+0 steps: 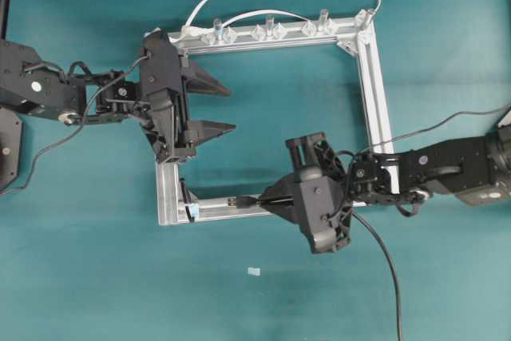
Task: Insert the wire through the string loop located on the left side.
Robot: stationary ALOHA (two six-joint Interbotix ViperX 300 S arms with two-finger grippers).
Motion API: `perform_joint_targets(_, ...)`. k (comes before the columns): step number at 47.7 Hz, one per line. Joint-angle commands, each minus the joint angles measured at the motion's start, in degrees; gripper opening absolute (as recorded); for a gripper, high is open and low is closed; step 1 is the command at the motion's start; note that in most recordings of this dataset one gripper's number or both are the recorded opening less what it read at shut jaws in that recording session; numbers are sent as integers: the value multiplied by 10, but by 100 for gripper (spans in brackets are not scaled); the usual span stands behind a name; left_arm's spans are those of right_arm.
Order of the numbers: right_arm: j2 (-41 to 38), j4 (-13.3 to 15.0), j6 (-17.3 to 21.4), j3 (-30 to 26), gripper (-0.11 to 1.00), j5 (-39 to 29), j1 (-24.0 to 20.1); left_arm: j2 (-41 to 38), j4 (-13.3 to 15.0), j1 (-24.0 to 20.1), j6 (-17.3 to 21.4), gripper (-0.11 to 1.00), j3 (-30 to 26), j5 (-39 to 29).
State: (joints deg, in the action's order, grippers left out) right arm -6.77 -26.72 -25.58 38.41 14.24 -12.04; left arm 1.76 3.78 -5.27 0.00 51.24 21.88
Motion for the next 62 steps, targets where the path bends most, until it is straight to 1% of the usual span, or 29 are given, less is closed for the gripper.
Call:
perform_joint_targets(1, 3, 5, -1, -17, 9, 2, 4, 12, -2, 3, 0, 75, -9, 3)
perform_joint_targets(15, -14, 9, -1, -31, 9, 2, 4, 12, -2, 4, 1, 74, -8, 3)
perform_joint_targets(62, -14, 11, -1, -30, 9, 2, 4, 12, -2, 3, 4, 74, -7, 3)
